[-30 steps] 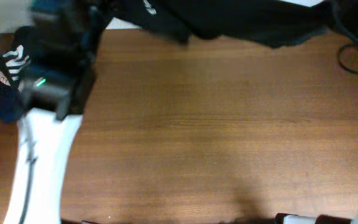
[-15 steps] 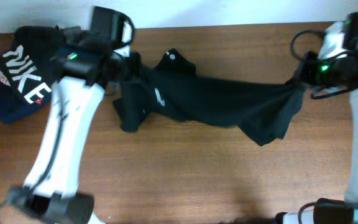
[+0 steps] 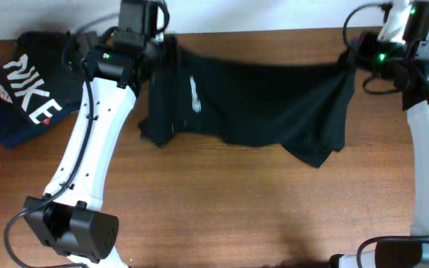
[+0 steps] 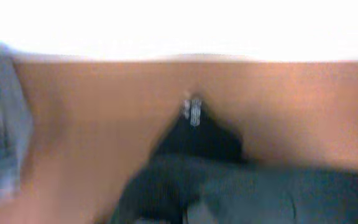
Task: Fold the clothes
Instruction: 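Lift the garment with both grippers and stretch it out toward the back, then lower the held garment onto the table center with both grippers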
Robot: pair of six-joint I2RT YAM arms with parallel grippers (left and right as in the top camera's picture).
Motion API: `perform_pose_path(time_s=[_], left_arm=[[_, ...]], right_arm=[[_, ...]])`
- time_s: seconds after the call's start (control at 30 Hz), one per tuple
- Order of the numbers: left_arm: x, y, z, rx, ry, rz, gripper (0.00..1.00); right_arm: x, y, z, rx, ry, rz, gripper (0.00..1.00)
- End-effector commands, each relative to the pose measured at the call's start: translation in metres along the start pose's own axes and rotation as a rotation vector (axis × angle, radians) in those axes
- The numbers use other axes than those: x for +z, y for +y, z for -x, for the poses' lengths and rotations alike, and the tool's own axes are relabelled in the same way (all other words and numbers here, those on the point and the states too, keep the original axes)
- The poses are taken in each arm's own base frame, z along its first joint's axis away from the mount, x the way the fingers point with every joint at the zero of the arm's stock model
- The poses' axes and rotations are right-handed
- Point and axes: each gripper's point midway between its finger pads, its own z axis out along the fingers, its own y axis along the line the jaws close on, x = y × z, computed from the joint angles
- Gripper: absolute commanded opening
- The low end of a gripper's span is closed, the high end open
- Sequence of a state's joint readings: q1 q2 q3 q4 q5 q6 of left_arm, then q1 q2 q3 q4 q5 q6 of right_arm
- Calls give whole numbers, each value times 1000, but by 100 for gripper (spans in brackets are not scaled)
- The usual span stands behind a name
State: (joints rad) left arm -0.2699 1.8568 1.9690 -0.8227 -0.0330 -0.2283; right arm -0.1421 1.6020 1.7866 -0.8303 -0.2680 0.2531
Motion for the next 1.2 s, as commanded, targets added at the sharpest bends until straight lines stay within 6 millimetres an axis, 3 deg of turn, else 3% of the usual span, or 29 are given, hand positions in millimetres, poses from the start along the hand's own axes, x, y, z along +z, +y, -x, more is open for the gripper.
perform_pose_path(time_s=[0.0,0.13,0.17,0.3,0.43,0.53,0.6,0.73,0.87,1.0,1.07,1.13,1.17], left_arm=[[-38,11,50,-15,-166,45,1],[-83,12,50,-13,-135,54,1],[-111,13,44,-11,-111,58,1],[-188,4,13,8,-55,31,1],[-251,-6,-4,-23,-95,-26,1],[-292,-8,-4,-27,-178,-66,1],[-300,-7,-3,-29,-200,-72,1],[-284,-8,-2,-26,-172,-57,1],[-228,0,20,-23,-156,66,1],[-164,2,64,4,-243,150,1],[-126,-1,104,46,-359,152,1],[-107,-1,141,86,-492,158,1],[-105,-1,147,84,-518,158,1]], right_arm=[[-35,21,29,13,-93,40,4],[-71,31,29,19,-59,25,4],[-89,34,24,26,-35,20,4],[-139,43,5,25,10,7,4],[-181,52,-7,0,-8,11,4],[-203,57,-9,-11,-49,22,4],[-205,58,-9,-13,-55,24,4],[-189,55,-4,-7,-36,19,4],[-142,47,16,1,-19,14,4],[-83,39,49,-11,-60,26,4],[-48,36,71,-16,-109,45,4],[-28,36,87,2,-157,64,4],[-27,36,90,-2,-167,67,4]])
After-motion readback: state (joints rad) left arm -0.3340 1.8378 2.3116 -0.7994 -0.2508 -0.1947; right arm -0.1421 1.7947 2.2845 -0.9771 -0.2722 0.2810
